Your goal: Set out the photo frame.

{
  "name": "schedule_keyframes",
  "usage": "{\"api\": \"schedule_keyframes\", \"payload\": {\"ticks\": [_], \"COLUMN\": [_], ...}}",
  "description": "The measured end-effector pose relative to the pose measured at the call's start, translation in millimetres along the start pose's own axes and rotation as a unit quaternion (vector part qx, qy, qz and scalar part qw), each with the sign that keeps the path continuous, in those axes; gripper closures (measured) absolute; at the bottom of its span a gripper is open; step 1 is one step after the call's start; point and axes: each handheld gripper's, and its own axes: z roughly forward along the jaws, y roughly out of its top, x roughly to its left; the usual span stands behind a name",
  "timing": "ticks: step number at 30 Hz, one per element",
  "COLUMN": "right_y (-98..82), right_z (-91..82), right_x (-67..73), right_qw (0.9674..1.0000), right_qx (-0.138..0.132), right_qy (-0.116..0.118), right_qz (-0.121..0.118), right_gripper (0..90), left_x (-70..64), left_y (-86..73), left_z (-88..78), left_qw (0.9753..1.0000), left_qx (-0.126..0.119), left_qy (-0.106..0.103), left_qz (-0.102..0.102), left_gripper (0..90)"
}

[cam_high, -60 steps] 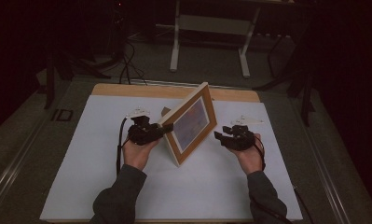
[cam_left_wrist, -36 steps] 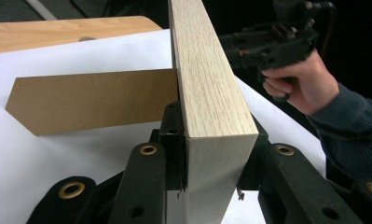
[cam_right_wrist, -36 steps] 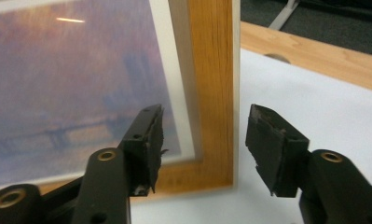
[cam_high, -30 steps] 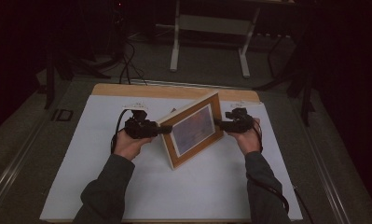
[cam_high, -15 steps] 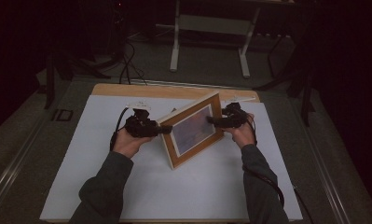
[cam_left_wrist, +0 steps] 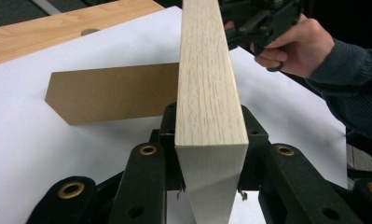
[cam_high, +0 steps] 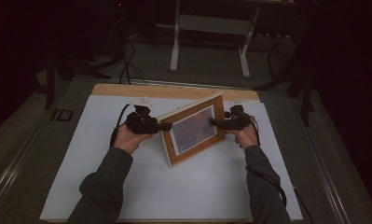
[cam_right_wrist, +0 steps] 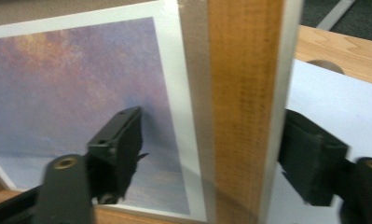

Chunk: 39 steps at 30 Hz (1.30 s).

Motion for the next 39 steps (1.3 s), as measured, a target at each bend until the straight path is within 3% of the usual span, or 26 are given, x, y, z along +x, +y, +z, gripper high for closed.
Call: {"api": "schedule_keyframes", "payload": {"ticks": [7, 8, 15, 22, 25, 28, 33, 39], "right_y": [-11.6, -12.5, -18.5, -25.4, -27.6, -27.1, -30.0, -33.3], "right_z": [-14.4, -15.6, -20.7, -26.1, -28.1, -28.2, -30.4, -32.2], "right_x": [-4.4, -3.7, 6.1, 11.7, 15.3, 17.5, 20.7, 25.9], "right_qw": [0.9999, 0.9999, 0.9999, 0.9997, 0.9994, 0.9991, 0.9987, 0.9979], "right_qx": [-0.007, -0.005, -0.004, -0.009, -0.008, -0.007, -0.013, -0.006], "right_qy": [0.004, 0.005, -0.015, -0.021, -0.034, -0.041, -0.049, -0.065], "right_qz": [0.012, 0.011, -0.005, -0.007, -0.008, -0.008, 0.000, 0.002], "right_gripper": [47.6, 48.8, 52.0, 58.7, 61.0, 61.1, 61.2, 62.3], "left_x": [3.7, 5.5, 10.5, 15.2, 15.6, 14.1, 12.0, 9.4], "left_y": [0.7, 0.6, 0.0, -0.4, -0.4, -0.1, -2.9, -6.4], "left_z": [2.6, 2.9, 3.9, 5.6, 7.1, 8.1, 2.4, -6.1], "left_qw": [0.9996, 0.9998, 0.9998, 0.9996, 0.9996, 0.9995, 0.9991, 0.9984], "left_qx": [-0.004, -0.005, -0.012, -0.018, -0.023, -0.019, -0.023, -0.024], "left_qy": [0.026, 0.020, 0.014, 0.013, 0.010, 0.021, 0.033, 0.050], "left_qz": [-0.001, -0.005, -0.010, -0.015, -0.015, -0.009, -0.017, -0.011], "left_gripper": [71.5, 73.0, 72.5, 68.9, 68.6, 65.4, 56.5, 54.4]}}
